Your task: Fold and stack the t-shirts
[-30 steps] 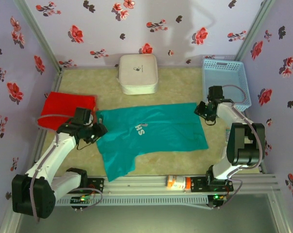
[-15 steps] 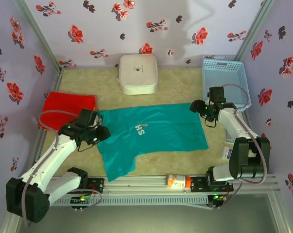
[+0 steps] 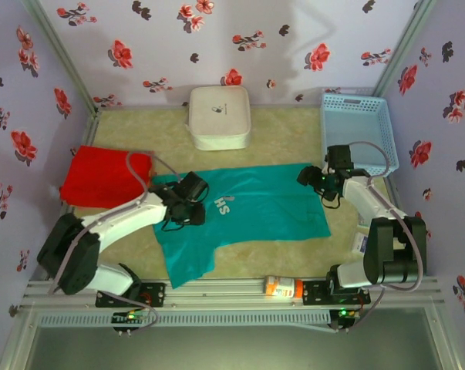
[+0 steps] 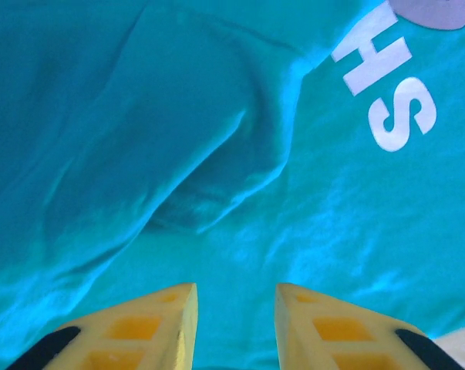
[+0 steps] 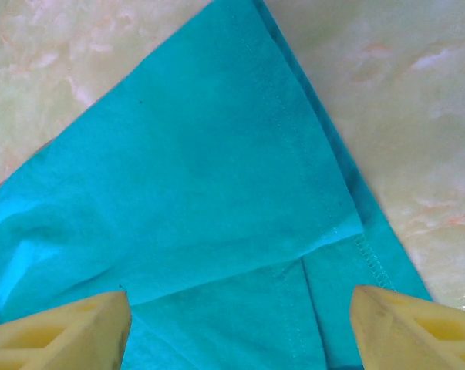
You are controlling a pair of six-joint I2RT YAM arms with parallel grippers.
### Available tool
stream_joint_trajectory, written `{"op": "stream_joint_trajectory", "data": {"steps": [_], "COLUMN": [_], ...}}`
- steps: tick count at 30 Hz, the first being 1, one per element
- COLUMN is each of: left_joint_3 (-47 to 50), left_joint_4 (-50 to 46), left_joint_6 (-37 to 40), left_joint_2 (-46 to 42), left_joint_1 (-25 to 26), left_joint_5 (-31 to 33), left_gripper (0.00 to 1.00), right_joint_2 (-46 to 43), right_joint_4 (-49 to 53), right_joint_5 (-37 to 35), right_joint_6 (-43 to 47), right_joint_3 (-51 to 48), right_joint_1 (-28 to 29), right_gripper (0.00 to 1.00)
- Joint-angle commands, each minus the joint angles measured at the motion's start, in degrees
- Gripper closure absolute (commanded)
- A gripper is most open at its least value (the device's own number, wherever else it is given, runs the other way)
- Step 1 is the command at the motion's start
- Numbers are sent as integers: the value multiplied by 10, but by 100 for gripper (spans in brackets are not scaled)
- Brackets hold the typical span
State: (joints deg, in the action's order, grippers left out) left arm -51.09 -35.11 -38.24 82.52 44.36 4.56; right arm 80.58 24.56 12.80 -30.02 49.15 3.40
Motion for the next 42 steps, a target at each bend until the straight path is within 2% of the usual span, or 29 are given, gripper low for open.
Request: {"op": "stream_joint_trajectory", "data": {"steps": [1,14,18,24,33,38,42], "left_joint_3": [-43,-82,-97,-105,-120,-141,-164], "left_joint_4": [-13,-18,-35,-38,-63,-100,-135], "left_joint_6": [40,52,61,73,76,74,74], "left_joint_2": [39,139,162,179,169,157,139], "left_joint_1": [18,36,39,39,45,47,47], "left_joint_5": [78,110,140,147,145,127,86], "left_gripper": [67,67,71,77,100,100,100], "right_joint_2": [1,5,7,6,11,14,12], "right_joint_4": [-6,-5,-5,-3,-4,-5,-3], "right_joint_5": [6,7,9,6,6,8,7], "right_joint_6": [-7,0,0,3,4,3,4], "right_joint_3": [-12,-13,-14,-14,-14,-13,-12], "right_joint_1": [3,2,3,2,-1,-1,-1], "right_gripper": [25,25,25,25,25,25,25]}}
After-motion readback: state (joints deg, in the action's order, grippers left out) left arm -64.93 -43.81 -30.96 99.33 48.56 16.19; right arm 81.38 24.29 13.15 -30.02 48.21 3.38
